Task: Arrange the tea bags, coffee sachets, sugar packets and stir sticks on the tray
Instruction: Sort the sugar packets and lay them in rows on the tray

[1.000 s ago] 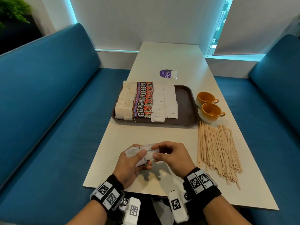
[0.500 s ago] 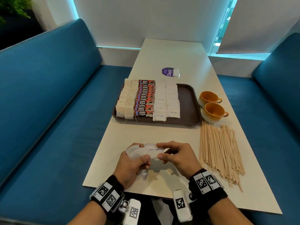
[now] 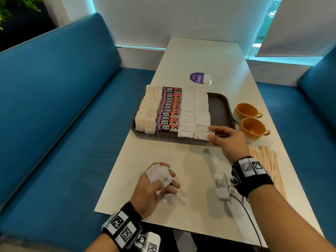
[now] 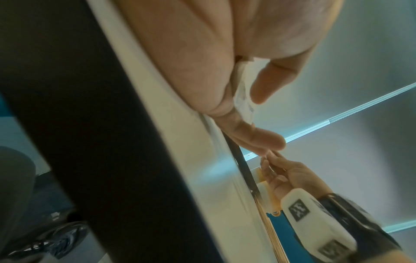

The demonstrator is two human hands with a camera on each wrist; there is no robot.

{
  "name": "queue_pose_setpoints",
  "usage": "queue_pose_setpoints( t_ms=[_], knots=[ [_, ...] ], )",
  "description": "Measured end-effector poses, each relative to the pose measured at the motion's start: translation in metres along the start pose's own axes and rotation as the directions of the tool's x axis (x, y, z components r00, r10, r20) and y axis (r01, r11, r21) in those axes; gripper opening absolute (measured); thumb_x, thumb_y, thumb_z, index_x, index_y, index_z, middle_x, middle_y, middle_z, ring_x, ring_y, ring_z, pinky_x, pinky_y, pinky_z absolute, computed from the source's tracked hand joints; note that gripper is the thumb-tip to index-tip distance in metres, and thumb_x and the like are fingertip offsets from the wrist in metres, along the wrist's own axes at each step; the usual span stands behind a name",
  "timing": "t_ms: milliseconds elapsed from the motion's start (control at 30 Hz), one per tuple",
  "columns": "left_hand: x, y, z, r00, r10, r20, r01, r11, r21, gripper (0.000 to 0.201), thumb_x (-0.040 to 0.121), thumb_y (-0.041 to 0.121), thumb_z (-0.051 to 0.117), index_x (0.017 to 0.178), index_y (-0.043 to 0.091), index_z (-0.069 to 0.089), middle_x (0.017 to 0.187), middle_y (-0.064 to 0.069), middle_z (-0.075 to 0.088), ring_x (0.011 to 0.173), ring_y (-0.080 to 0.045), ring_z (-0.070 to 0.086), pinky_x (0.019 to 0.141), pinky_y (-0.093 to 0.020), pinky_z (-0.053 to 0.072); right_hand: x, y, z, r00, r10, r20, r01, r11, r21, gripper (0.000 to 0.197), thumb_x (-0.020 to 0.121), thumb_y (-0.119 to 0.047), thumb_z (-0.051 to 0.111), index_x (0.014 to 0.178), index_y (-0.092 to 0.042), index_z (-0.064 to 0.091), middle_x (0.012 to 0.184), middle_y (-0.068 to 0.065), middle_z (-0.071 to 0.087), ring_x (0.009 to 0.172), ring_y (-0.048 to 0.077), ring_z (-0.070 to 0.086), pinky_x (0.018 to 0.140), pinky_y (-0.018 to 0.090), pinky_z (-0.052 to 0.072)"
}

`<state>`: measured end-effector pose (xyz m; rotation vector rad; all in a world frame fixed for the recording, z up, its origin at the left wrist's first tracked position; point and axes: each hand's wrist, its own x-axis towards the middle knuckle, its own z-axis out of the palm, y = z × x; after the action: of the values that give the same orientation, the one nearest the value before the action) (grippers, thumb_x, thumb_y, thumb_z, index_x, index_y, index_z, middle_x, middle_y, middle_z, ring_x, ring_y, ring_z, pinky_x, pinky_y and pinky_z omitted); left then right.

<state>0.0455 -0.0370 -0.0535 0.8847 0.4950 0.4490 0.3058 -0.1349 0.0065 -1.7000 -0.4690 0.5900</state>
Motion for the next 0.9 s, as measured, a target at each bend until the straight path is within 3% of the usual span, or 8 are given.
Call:
queue_pose_setpoints(
  t_ms=[133,233,367,500,600,700,800,900],
  knots=[
    [0.001,-0.002,0.000,1.000,0.006,-0.009,-0.006,0.999,0.035,0.049,0.076,-0.005,0.054,0.125,-0.001,0.054,0.110,-0.032,0.064,0.094,-0.051,0.068,0.072,-0.042,0.060,0.042,0.013,-0.003,0.999,0.033,-0.012,-0.034,0.982,-0.186,0.025,0.086,-0.011,0.080,0.105,-0.025,0.078,0.102,-0.002,0.075,0.094,0.016,0.074,0.086,0.032,0.061],
    [0.001,-0.004,-0.001,1.000,-0.010,0.004,0.010,1.000,0.024,0.049,0.082,0.000,0.059,0.131,0.003,0.053,0.118,-0.032,0.065,0.105,-0.053,0.067,0.078,-0.044,0.061,0.057,0.020,-0.001,1.000,0.002,-0.005,-0.004,0.928,-0.373,0.024,0.086,-0.016,0.081,0.106,-0.028,0.078,0.100,-0.005,0.070,0.096,0.012,0.066,0.082,0.021,0.052],
    [0.002,-0.006,-0.002,0.999,-0.029,0.014,0.029,1.000,0.008,0.049,0.087,0.003,0.060,0.135,0.006,0.052,0.124,-0.028,0.066,0.111,-0.051,0.066,0.081,-0.047,0.061,0.069,0.021,0.008,1.000,0.013,0.014,-0.004,0.851,-0.525,0.020,0.086,-0.018,0.081,0.104,-0.026,0.078,0.092,-0.001,0.069,0.086,0.011,0.063,0.068,0.014,0.044],
    [0.001,-0.006,-0.001,1.000,-0.027,0.006,0.027,1.000,-0.002,0.047,0.089,0.005,0.062,0.135,0.006,0.053,0.127,-0.026,0.066,0.113,-0.050,0.065,0.085,-0.052,0.061,0.073,0.021,0.012,1.000,0.021,0.005,-0.014,0.807,-0.590,0.016,0.085,-0.020,0.082,0.100,-0.023,0.078,0.084,0.000,0.066,0.078,0.013,0.061,0.068,0.018,0.046],
    [0.000,-0.004,0.000,1.000,-0.026,-0.004,0.026,1.000,0.001,0.043,0.089,0.006,0.065,0.131,0.003,0.057,0.125,-0.026,0.067,0.113,-0.049,0.066,0.086,-0.053,0.060,0.065,0.016,0.011,1.000,-0.008,-0.028,-0.009,0.825,-0.565,0.012,0.089,-0.023,0.078,0.101,-0.023,0.075,0.080,-0.001,0.063,0.078,0.013,0.061,0.077,0.024,0.053],
    [-0.001,-0.004,0.001,0.999,-0.027,-0.019,0.027,1.000,-0.016,0.047,0.086,0.006,0.069,0.131,0.001,0.056,0.120,-0.031,0.067,0.111,-0.051,0.066,0.082,-0.052,0.062,0.039,0.004,0.013,0.998,-0.059,-0.029,0.038,0.876,-0.481,0.009,0.091,-0.026,0.075,0.099,-0.024,0.075,0.080,-0.003,0.065,0.076,0.011,0.061,0.071,0.022,0.050],
    [-0.002,-0.004,0.003,0.999,-0.012,-0.049,0.012,1.000,0.002,0.048,0.083,0.007,0.072,0.127,0.000,0.058,0.112,-0.037,0.067,0.101,-0.052,0.069,0.075,-0.046,0.062,-0.002,-0.007,0.020,0.995,-0.072,0.076,0.093,0.938,-0.335,0.005,0.089,-0.029,0.078,0.093,-0.026,0.078,0.079,-0.001,0.068,0.070,0.009,0.061,0.066,0.028,0.056],
    [-0.003,-0.004,0.005,0.998,0.009,-0.064,-0.005,0.998,0.056,0.044,0.082,0.011,0.074,0.123,0.000,0.061,0.104,-0.037,0.069,0.088,-0.048,0.071,0.072,-0.044,0.062,-0.047,-0.007,0.031,0.972,-0.019,0.236,0.069,0.976,-0.205,0.012,0.090,-0.026,0.077,0.100,-0.020,0.077,0.089,0.007,0.073,0.072,0.013,0.064,0.068,0.030,0.059]
  ],
)
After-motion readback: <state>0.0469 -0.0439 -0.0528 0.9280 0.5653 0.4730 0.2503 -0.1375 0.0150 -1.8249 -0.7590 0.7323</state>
